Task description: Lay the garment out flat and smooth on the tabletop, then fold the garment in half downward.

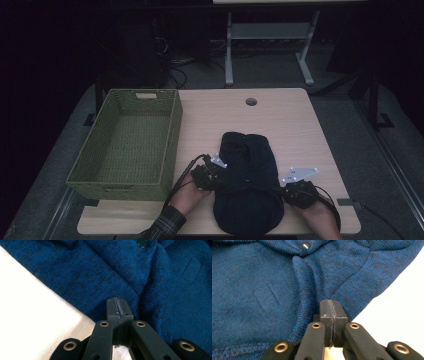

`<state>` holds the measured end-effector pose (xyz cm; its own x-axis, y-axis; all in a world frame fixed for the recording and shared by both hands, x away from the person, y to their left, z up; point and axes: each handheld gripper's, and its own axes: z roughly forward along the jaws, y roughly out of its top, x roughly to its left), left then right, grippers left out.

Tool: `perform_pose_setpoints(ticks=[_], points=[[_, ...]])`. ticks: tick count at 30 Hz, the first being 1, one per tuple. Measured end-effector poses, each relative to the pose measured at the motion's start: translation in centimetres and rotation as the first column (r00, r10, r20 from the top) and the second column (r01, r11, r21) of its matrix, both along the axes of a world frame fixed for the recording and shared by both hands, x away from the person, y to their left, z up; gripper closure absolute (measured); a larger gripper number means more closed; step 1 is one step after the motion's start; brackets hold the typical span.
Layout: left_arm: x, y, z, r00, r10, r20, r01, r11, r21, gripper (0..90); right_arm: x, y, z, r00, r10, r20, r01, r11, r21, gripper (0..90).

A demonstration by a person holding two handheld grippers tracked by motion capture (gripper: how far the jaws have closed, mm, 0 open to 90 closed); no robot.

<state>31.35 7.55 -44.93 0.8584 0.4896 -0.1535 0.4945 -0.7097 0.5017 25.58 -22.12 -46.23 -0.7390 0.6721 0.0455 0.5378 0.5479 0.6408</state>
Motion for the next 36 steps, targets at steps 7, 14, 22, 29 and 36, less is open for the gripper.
perform_pose_setpoints(ticks=[7, 14, 22, 29, 36], points=[[0.4, 0.3, 0.2, 0.9999, 0.007, -0.015, -0.007, 0.9995, -0.029, 79.6, 0.2, -0.5, 0.4, 0.9998, -0.018, -0.001, 0.018, 1.0, 0.01, 75.4], [1.1, 0.6, 0.6, 0.9989, 0.047, 0.002, -0.047, 0.9977, -0.049, 57.9, 1.3, -0.7, 1.0, 0.9995, -0.03, 0.007, 0.03, 1.0, 0.011, 60.4], [2.2, 0.8, 1.2, 0.9983, 0.046, 0.035, -0.045, 0.998, -0.044, 47.4, 3.4, -0.9, 1.8, 0.9994, -0.033, 0.008, 0.032, 0.999, 0.032, 53.8], [3.4, 1.2, 1.9, 0.9975, 0.057, 0.043, -0.054, 0.9967, -0.06, 46.8, 4.9, -0.8, 2.3, 0.9996, -0.026, 0.006, 0.026, 0.999, 0.038, 52.4], [4.5, 1.2, 2.4, 0.9957, 0.071, 0.059, -0.067, 0.9951, -0.073, 46.0, 6.4, -0.5, 2.8, 0.9994, -0.02, 0.027, 0.019, 0.999, 0.037, 53.1]])
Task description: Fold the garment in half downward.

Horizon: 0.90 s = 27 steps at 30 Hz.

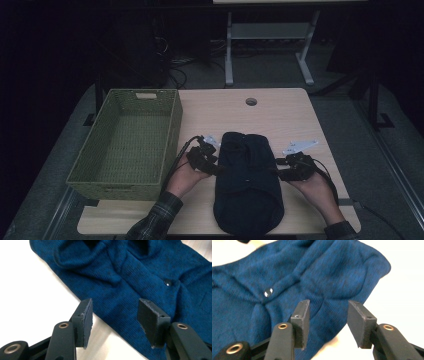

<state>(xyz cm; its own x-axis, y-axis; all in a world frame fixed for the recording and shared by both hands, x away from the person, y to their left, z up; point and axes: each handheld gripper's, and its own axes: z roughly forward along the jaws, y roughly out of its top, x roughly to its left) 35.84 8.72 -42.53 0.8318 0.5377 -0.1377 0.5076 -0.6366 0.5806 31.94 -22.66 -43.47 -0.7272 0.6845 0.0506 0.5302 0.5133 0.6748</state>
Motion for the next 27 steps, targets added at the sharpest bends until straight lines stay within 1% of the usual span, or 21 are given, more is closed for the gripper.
perform_pose_setpoints(ticks=[1, 2, 3, 5, 7, 8, 9, 12, 13, 14, 16, 17, 18, 20, 21, 25, 27], points=[[0.2, 0.0, 0.1, 1.0, 0.005, 0.003, -0.005, 1.0, -0.001, 46.0, 0.2, 0.0, 0.1, 1.0, -0.001, 0.0, 0.001, 1.0, 0.009, 53.1], [0.4, 0.0, 0.3, 1.0, 0.002, 0.01, -0.002, 1.0, 0.003, 46.0, 0.6, 0.1, 0.1, 1.0, 0.0, -0.003, 0.0, 1.0, 0.006, 52.9], [0.5, -0.1, 0.4, 0.9999, 0.01, 0.013, -0.01, 0.9999, -0.005, 46.0, 0.8, 0.1, 0.1, 1.0, -0.003, -0.004, 0.003, 1.0, 0.003, 52.9], [0.9, -0.1, 0.7, 0.9997, 0.009, 0.021, -0.009, 1.0, -0.003, 46.0, 1.4, 0.2, 0.4, 1.0, -0.001, -0.002, 0.001, 1.0, 0.007, 52.8], [1.2, -0.3, 0.9, 0.9995, 0.016, 0.026, -0.016, 0.9998, -0.007, 46.0, 1.8, 0.1, 0.5, 1.0, -0.002, 0.006, 0.002, 1.0, 0.025, 53.4], [1.4, -0.3, 1.0, 0.9995, 0.017, 0.027, -0.017, 0.9998, -0.008, 46.0, 2.2, 0.1, 0.6, 1.0, 0.002, -0.007, -0.002, 1.0, 0.022, 53.3], [1.6, -0.4, 1.1, 0.9992, 0.021, 0.033, -0.021, 0.9998, -0.008, 46.1, 2.5, 0.1, 0.6, 1.0, 0.005, -0.002, -0.005, 1.0, 0.011, 53.2], [2.3, -0.6, 1.5, 0.9984, 0.037, 0.042, -0.036, 0.9991, -0.022, 46.1, 3.4, 0.0, 0.9, 1.0, -0.003, -0.007, 0.003, 0.999, 0.039, 52.3], [2.6, -0.6, 1.6, 0.9981, 0.041, 0.046, -0.039, 0.9988, -0.029, 46.2, 3.7, 0.0, 1.0, 0.9998, -0.005, -0.017, 0.006, 1.0, 0.03, 51.8], [2.9, -0.5, 1.8, 0.9978, 0.046, 0.048, -0.044, 0.9984, -0.034, 46.2, 4.0, 0.0, 1.1, 0.9999, -0.003, -0.015, 0.003, 1.0, 0.023, 51.7], [3.4, -0.5, 2.0, 0.9974, 0.054, 0.048, -0.052, 0.9978, -0.042, 46.4, 4.3, 0.0, 1.2, 0.9999, -0.007, -0.015, 0.007, 0.999, 0.033, 51.6], [3.8, -0.6, 2.1, 0.9972, 0.056, 0.049, -0.054, 0.9976, -0.044, 46.4, 4.4, 0.0, 1.2, 0.9998, -0.01, -0.015, 0.01, 0.999, 0.035, 51.6], [4.0, -0.7, 2.2, 0.9965, 0.067, 0.051, -0.064, 0.9965, -0.054, 46.5, 4.6, 0.1, 1.2, 0.9997, -0.009, -0.024, 0.01, 0.999, 0.041, 51.6], [4.6, -0.8, 2.4, 0.9957, 0.074, 0.055, -0.071, 0.9959, -0.055, 46.6, 4.9, 0.1, 1.2, 0.9994, -0.006, -0.033, 0.007, 0.999, 0.034, 51.6], [4.9, -0.8, 2.4, 0.9955, 0.076, 0.056, -0.073, 0.996, -0.05, 46.7, 5.0, 0.1, 1.2, 0.9994, -0.005, -0.033, 0.007, 0.999, 0.036, 51.5], [6.6, -1.2, 2.7, 0.9928, 0.087, 0.082, -0.083, 0.9957, -0.041, 48.7, 5.6, 0.2, 1.4, 0.9993, -0.011, -0.034, 0.013, 0.999, 0.05, 50.0], [7.4, -1.3, 2.7, 0.9905, 0.107, 0.087, -0.102, 0.9932, -0.056, 49.1, 5.7, 0.2, 1.5, 0.9996, -0.009, -0.028, 0.01, 0.999, 0.051, 50.0]])
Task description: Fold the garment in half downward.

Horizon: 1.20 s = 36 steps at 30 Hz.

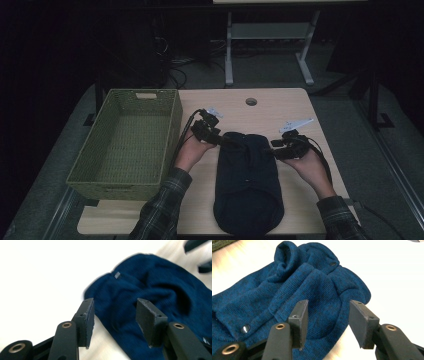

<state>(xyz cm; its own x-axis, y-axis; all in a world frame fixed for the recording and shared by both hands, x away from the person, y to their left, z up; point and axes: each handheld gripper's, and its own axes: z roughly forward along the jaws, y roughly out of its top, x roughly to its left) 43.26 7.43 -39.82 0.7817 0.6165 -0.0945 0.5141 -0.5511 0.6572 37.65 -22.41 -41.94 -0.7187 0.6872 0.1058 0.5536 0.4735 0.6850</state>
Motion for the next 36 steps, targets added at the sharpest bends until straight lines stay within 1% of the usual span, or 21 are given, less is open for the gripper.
perform_pose_setpoints(ticks=[2, 4, 6, 7, 9, 11, 12, 15, 19, 20, 21, 24, 25, 26, 27, 29, 30, 31, 33, 35, 36], points=[[0.6, 0.0, 0.0, 1.0, 0.0, 0.004, 0.0, 1.0, 0.003, 49.5, 0.0, 0.1, -0.1, 1.0, -0.005, -0.005, 0.005, 1.0, 0.003, 49.7], [1.4, -0.1, -0.2, 1.0, 0.007, 0.005, -0.007, 0.9998, 0.016, 49.5, 0.1, 0.1, -0.2, 1.0, 0.0, -0.005, 0.0, 1.0, -0.002, 49.2], [2.0, -0.1, -0.4, 0.9998, 0.012, 0.013, -0.012, 0.9995, 0.03, 50.2, 0.2, 0.1, -0.3, 1.0, -0.003, -0.007, 0.003, 1.0, 0.008, 49.2], [2.3, -0.2, -0.6, 0.9998, 0.017, 0.01, -0.017, 0.9996, 0.024, 50.2, 0.2, 0.1, -0.3, 1.0, -0.004, -0.005, 0.004, 1.0, 0.005, 49.2], [2.8, -0.3, -1.2, 0.9996, 0.027, -0.001, -0.027, 0.9996, 0.009, 50.3, 0.4, 0.0, -0.3, 1.0, -0.006, -0.008, 0.006, 1.0, 0.012, 49.2], [3.3, -0.5, -1.8, 0.9998, 0.016, -0.013, -0.015, 0.9997, 0.021, 50.6, 0.4, 0.1, -0.4, 0.9999, -0.007, -0.01, 0.008, 1.0, 0.019, 48.9], [3.5, -0.6, -2.1, 0.9996, 0.018, -0.023, -0.017, 0.9997, 0.017, 50.5, 0.5, 0.1, -0.4, 0.9999, -0.007, -0.008, 0.007, 1.0, 0.016, 48.7], [4.1, -1.2, -3.2, 0.9992, 0.013, -0.037, -0.012, 0.9995, 0.029, 50.5, 0.6, 0.2, -0.5, 0.9999, -0.006, -0.01, 0.006, 1.0, 0.015, 48.1], [4.5, -1.5, -4.4, 0.999, 0.011, -0.044, -0.008, 0.9979, 0.064, 52.6, 0.7, 0.3, -0.6, 0.9999, -0.007, -0.009, 0.007, 1.0, 0.017, 47.9], [4.6, -1.5, -4.7, 0.9986, 0.016, -0.051, -0.013, 0.9981, 0.06, 52.6, 0.8, 0.2, -0.5, 0.9999, -0.009, -0.01, 0.009, 1.0, 0.021, 47.8], [4.7, -1.5, -4.8, 0.9982, 0.017, -0.057, -0.013, 0.998, 0.062, 52.7, 1.0, 0.2, -0.5, 0.9999, -0.011, -0.013, 0.011, 1.0, 0.016, 47.5], [4.8, -1.5, -5.1, 0.9984, 0.004, -0.056, 0.001, 0.9968, 0.08, 54.5, 1.6, 0.2, 0.0, 0.9997, -0.022, -0.006, 0.022, 1.0, 0.022, 47.7], [4.8, -1.6, -5.2, 0.9982, 0.001, -0.059, 0.004, 0.9966, 0.083, 56.0, 1.9, 0.2, 0.1, 0.9995, -0.03, 0.007, 0.029, 0.999, 0.025, 48.6], [4.8, -1.6, -5.4, 0.9978, -0.006, -0.067, 0.012, 0.996, 0.088, 56.6, 2.1, 0.2, 0.1, 0.9995, -0.03, 0.003, 0.03, 0.999, 0.033, 48.2], [4.9, -1.6, -5.5, 0.9973, -0.013, -0.073, 0.019, 0.996, 0.088, 57.3, 2.4, 0.3, 0.2, 0.9994, -0.033, -0.006, 0.033, 0.999, 0.023, 48.2], [4.9, -1.5, -5.7, 0.997, -0.013, -0.076, 0.019, 0.9964, 0.082, 57.7, 3.1, 0.3, 0.2, 0.9993, -0.037, 0.0, 0.037, 0.999, 0.009, 48.5], [5.0, -1.5, -5.7, 0.9969, -0.016, -0.077, 0.023, 0.9963, 0.083, 57.7, 3.4, 0.3, 0.1, 0.9988, -0.048, 0.007, 0.048, 0.999, 0.022, 49.1], [5.0, -1.5, -5.7, 0.9966, -0.024, -0.078, 0.031, 0.9962, 0.082, 58.7, 3.9, 0.3, 0.1, 0.9988, -0.049, -0.008, 0.049, 0.999, 0.021, 48.6], [4.9, -1.6, -5.8, 0.996, -0.033, -0.083, 0.039, 0.9969, 0.068, 63.5, 4.8, 0.3, -0.3, 0.9984, -0.057, -0.009, 0.057, 0.998, 0.001, 49.0], [4.9, -1.6, -5.7, 0.9962, -0.041, -0.078, 0.047, 0.9959, 0.077, 65.3, 5.6, 0.1, -0.7, 0.9971, -0.076, -0.003, 0.076, 0.997, 0.022, 50.1], [4.9, -1.7, -5.7, 0.9961, -0.041, -0.078, 0.047, 0.9959, 0.078, 65.5, 6.3, 0.1, -1.1, 0.9965, -0.078, -0.03, 0.079, 0.997, 0.007, 49.5]])
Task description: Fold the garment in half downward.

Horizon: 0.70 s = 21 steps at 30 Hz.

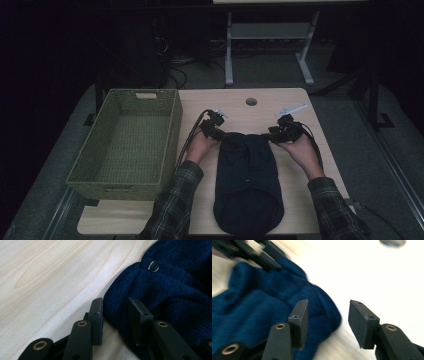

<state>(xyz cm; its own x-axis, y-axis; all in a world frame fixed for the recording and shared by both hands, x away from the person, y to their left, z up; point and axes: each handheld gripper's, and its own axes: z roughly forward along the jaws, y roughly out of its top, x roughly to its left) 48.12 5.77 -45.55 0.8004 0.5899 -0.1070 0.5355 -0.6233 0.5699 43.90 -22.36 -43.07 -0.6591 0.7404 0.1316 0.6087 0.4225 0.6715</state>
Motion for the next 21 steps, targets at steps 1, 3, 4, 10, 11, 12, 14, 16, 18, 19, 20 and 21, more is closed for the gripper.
perform_pose_setpoints(ticks=[1, 3, 4, 10, 11, 12, 14, 16, 18, 19, 20, 21], points=[[0.0, 0.0, 0.0, 1.0, 0.004, -0.001, -0.004, 1.0, -0.004, 65.4, 0.3, 0.0, -0.3, 0.9999, -0.009, -0.005, 0.009, 1.0, -0.013, 49.7], [0.0, 0.0, -0.1, 0.9999, 0.011, -0.008, -0.011, 0.9998, -0.016, 65.4, 1.1, -0.1, -0.8, 0.9995, -0.021, -0.023, 0.02, 1.0, -0.008, 49.7], [0.0, 0.0, -0.1, 0.9999, 0.012, -0.008, -0.012, 0.9998, -0.016, 65.4, 1.3, -0.1, -1.0, 0.9994, -0.029, -0.019, 0.029, 1.0, -0.008, 49.8], [0.0, 0.1, 0.0, 1.0, 0.002, -0.005, -0.002, 1.0, -0.007, 65.3, 1.9, 0.0, -2.5, 0.9977, -0.012, -0.067, 0.011, 1.0, -0.009, 49.8], [0.1, 0.1, 0.0, 1.0, -0.003, -0.005, 0.003, 1.0, 0.0, 65.3, 1.9, 0.1, -2.7, 0.9977, -0.004, -0.068, 0.003, 1.0, -0.024, 50.5], [0.1, 0.1, 0.0, 1.0, -0.004, -0.005, 0.004, 1.0, 0.0, 65.3, 1.9, 0.2, -2.9, 0.9978, -0.002, -0.066, 0.0, 0.999, -0.036, 50.8], [0.1, 0.1, 0.0, 1.0, -0.003, -0.006, 0.003, 1.0, -0.004, 65.4, 1.8, 0.4, -3.2, 0.9977, 0.017, -0.065, -0.02, 0.998, -0.054, 52.1], [0.1, 0.1, 0.0, 1.0, -0.005, -0.007, 0.005, 1.0, -0.002, 65.5, 1.8, 0.4, -3.2, 0.9978, 0.021, -0.063, -0.025, 0.998, -0.052, 55.2], [0.1, 0.1, -0.1, 0.9998, 0.01, -0.015, -0.01, 0.9997, -0.02, 66.2, 1.7, 0.6, -3.2, 0.9976, 0.029, -0.063, -0.033, 0.998, -0.056, 61.2], [0.1, 0.1, -0.1, 0.9998, 0.009, -0.017, -0.01, 0.9997, -0.022, 66.7, 1.6, 0.7, -3.2, 0.9971, 0.037, -0.066, -0.041, 0.998, -0.054, 65.1], [0.1, 0.1, -0.1, 0.9997, 0.01, -0.022, -0.011, 0.9996, -0.025, 67.0, 1.7, 0.7, -3.1, 0.9967, 0.035, -0.073, -0.039, 0.998, -0.052, 66.6], [0.2, 0.2, -0.1, 0.9996, 0.003, -0.027, -0.003, 0.9998, -0.022, 68.1, 1.7, 0.7, -3.1, 0.9961, 0.035, -0.082, -0.039, 0.998, -0.048, 69.4]])
